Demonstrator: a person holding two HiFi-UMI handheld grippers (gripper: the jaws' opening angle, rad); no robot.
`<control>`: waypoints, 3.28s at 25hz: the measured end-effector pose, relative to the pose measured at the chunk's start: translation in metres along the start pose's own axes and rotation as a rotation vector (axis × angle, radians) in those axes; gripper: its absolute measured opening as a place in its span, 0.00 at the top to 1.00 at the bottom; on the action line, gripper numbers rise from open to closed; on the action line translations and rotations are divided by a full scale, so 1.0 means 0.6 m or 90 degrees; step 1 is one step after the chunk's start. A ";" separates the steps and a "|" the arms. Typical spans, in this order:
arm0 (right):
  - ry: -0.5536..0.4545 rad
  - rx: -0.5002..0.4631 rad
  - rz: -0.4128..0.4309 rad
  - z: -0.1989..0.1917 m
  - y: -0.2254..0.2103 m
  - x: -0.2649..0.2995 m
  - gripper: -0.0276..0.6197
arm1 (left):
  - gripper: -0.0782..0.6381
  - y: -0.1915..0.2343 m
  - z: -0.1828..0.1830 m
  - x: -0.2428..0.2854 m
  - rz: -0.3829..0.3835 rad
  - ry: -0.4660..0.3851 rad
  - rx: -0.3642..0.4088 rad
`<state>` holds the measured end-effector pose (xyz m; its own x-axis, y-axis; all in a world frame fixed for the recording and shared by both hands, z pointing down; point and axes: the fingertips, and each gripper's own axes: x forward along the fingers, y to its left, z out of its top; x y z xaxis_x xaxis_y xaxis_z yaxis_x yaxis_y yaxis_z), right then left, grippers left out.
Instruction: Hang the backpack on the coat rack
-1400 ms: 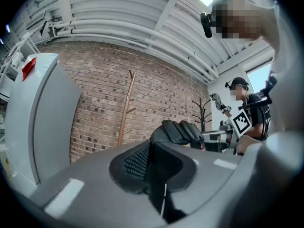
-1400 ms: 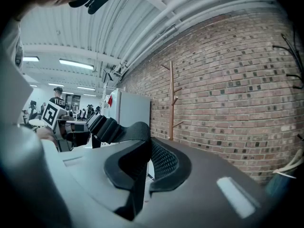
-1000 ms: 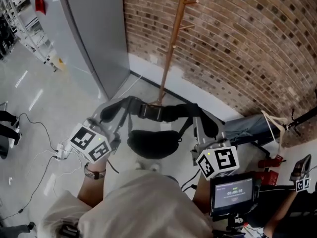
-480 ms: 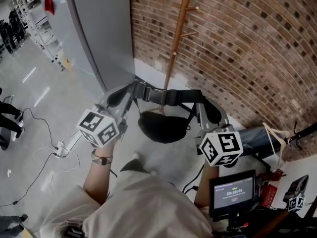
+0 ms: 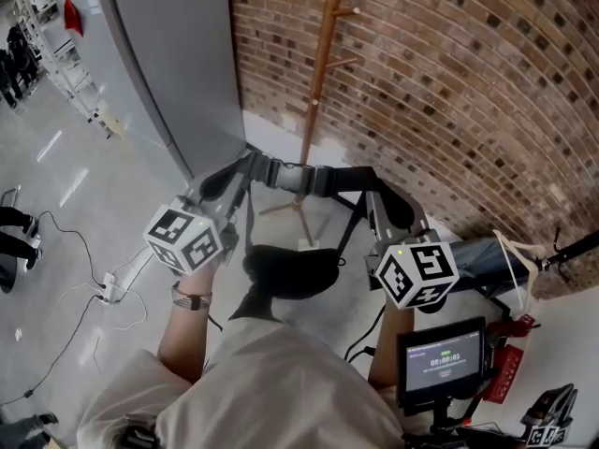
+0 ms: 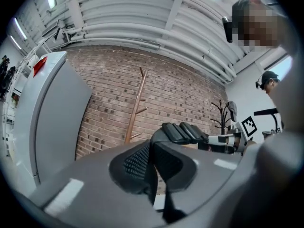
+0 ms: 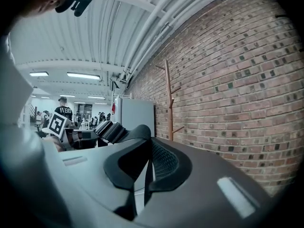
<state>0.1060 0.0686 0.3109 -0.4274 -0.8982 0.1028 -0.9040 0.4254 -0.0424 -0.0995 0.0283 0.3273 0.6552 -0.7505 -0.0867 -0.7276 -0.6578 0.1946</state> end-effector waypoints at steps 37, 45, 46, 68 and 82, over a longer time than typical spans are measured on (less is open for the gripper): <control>0.061 0.088 -0.082 -0.044 -0.184 0.318 0.95 | 0.88 0.215 -0.079 0.308 -0.130 0.098 -0.085; 0.087 0.111 -0.095 -0.068 -0.208 0.372 0.95 | 0.88 0.256 -0.116 0.347 -0.139 0.138 -0.120; 0.088 0.113 -0.095 -0.069 -0.209 0.377 0.95 | 0.88 0.260 -0.119 0.350 -0.140 0.141 -0.122; 0.161 0.174 -0.013 -0.148 -0.269 0.468 0.95 | 0.88 0.296 -0.212 0.396 -0.049 0.213 -0.155; 0.233 0.143 0.032 -0.210 -0.283 0.494 0.95 | 0.88 0.300 -0.276 0.388 0.018 0.254 -0.169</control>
<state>0.1334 -0.2557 0.4736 -0.4772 -0.7609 0.4397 -0.8783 0.3963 -0.2674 -0.0441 -0.2542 0.5038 0.7011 -0.6497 0.2938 -0.7027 -0.5597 0.4392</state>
